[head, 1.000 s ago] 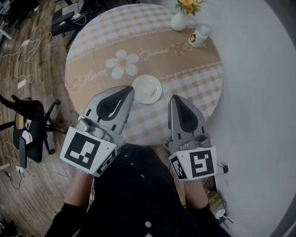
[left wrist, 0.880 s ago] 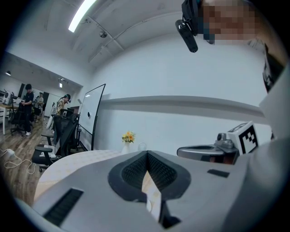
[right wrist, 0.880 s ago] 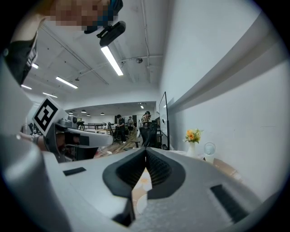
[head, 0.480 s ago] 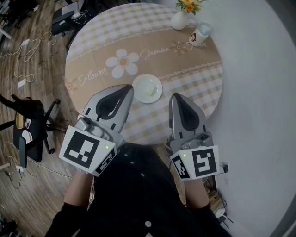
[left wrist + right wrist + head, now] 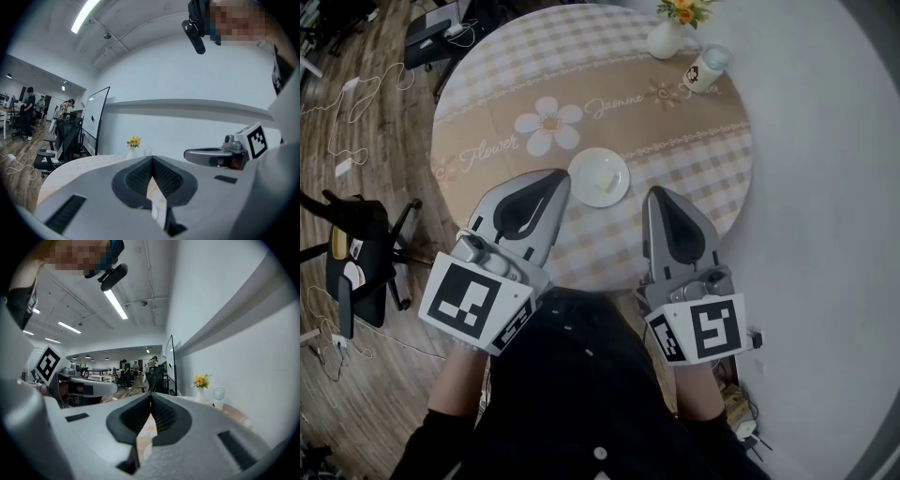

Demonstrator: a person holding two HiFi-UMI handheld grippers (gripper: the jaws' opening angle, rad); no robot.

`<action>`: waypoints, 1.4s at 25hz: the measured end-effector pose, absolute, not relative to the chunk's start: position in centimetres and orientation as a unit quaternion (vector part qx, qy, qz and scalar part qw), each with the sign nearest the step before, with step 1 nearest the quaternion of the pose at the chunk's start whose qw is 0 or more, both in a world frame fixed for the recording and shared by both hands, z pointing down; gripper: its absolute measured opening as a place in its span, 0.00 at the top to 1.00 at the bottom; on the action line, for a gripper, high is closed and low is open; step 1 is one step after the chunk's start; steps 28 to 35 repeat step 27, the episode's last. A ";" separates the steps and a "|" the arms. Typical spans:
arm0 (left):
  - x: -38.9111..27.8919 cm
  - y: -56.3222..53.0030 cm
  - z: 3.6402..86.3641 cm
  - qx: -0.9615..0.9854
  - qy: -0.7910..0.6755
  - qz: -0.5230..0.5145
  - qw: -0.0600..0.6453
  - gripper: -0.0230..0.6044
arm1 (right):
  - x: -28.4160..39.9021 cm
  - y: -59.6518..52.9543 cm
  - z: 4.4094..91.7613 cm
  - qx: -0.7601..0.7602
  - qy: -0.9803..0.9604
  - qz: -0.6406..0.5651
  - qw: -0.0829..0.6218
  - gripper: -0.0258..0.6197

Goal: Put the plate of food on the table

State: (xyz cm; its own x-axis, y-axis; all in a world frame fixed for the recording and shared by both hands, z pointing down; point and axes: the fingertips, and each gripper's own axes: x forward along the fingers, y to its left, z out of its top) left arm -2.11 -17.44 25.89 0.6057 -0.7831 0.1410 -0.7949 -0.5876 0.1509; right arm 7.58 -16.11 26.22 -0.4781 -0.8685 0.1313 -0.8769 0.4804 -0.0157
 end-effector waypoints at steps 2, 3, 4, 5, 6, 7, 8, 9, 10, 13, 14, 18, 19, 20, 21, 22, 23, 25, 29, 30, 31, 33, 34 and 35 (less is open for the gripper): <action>-2.1 -17.5 25.9 0.890 -0.443 0.029 0.100 0.96 | 7.6 -16.1 26.2 0.508 -0.859 0.040 0.053 0.96; -2.1 -17.5 25.9 0.891 -0.443 0.029 0.100 0.96 | 7.6 -16.1 26.2 0.508 -0.859 0.040 0.053 0.96; -2.1 -17.5 25.9 0.891 -0.443 0.029 0.100 0.96 | 7.6 -16.1 26.2 0.508 -0.859 0.039 0.053 0.96; -2.1 -17.5 25.9 0.891 -0.442 0.029 0.100 0.96 | 7.5 -16.1 26.2 0.508 -0.859 0.039 0.053 0.96; -2.1 -17.5 25.9 0.891 -0.442 0.028 0.101 0.96 | 7.5 -16.1 26.1 0.508 -0.859 0.039 0.053 0.96; -2.1 -17.4 26.0 0.891 -0.442 0.028 0.101 0.96 | 7.5 -16.1 26.1 0.508 -0.859 0.039 0.053 0.96; -2.2 -17.4 26.0 0.891 -0.442 0.029 0.101 0.96 | 7.5 -16.1 26.1 0.508 -0.859 0.039 0.054 0.96; -2.2 -17.4 26.0 0.891 -0.442 0.029 0.102 0.96 | 7.5 -16.1 26.1 0.508 -0.859 0.039 0.054 0.96; -2.2 -17.4 26.0 0.891 -0.442 0.029 0.102 0.96 | 7.5 -16.1 26.1 0.508 -0.859 0.039 0.054 0.96; -2.1 -17.4 26.0 0.891 -0.442 0.028 0.102 0.96 | 7.5 -16.0 26.2 0.508 -0.859 0.039 0.054 0.96; -2.1 -17.4 26.0 0.891 -0.442 0.028 0.103 0.96 | 7.4 -16.0 26.2 0.508 -0.859 0.038 0.054 0.96; -2.1 -17.2 26.0 0.891 -0.441 0.028 0.103 0.96 | 7.3 -15.9 26.2 0.507 -0.859 0.038 0.056 0.96; -2.1 -17.2 26.0 0.891 -0.441 0.028 0.103 0.96 | 7.3 -15.9 26.2 0.507 -0.859 0.039 0.056 0.96; -2.1 -17.2 26.0 0.891 -0.441 0.028 0.103 0.96 | 7.3 -15.9 26.2 0.507 -0.859 0.038 0.056 0.96; -2.2 -17.2 26.0 0.891 -0.441 0.028 0.103 0.96 | 7.3 -15.9 26.2 0.507 -0.860 0.038 0.056 0.96; -2.2 -17.2 26.0 0.891 -0.442 0.028 0.103 0.96 | 7.3 -15.9 26.2 0.506 -0.860 0.038 0.057 0.96; -2.2 -17.2 26.1 0.891 -0.442 0.028 0.103 0.96 | 7.3 -15.9 26.2 0.506 -0.860 0.038 0.057 0.96; -2.2 -17.2 26.1 0.891 -0.442 0.028 0.103 0.96 | 7.2 -15.9 26.3 0.506 -0.860 0.038 0.057 0.96; -2.3 -17.2 26.1 0.891 -0.442 0.028 0.103 0.96 | 7.1 -15.9 26.3 0.505 -0.860 0.038 0.058 0.96; -2.3 -17.2 26.1 0.891 -0.442 0.028 0.103 0.96 | 7.1 -15.9 26.3 0.505 -0.860 0.038 0.058 0.96; -2.3 -17.2 26.1 0.891 -0.442 0.028 0.103 0.96 | 7.1 -15.9 26.3 0.505 -0.860 0.038 0.058 0.96; -2.3 -17.2 26.1 0.891 -0.442 0.028 0.103 0.96 | 7.1 -15.9 26.3 0.505 -0.860 0.038 0.058 0.96; -2.3 -17.2 26.1 0.891 -0.442 0.028 0.103 0.96 | 7.1 -15.9 26.3 0.505 -0.860 0.038 0.058 0.96; -2.3 -17.2 26.1 0.891 -0.442 0.028 0.103 0.96 | 7.1 -15.9 26.3 0.505 -0.860 0.038 0.058 0.96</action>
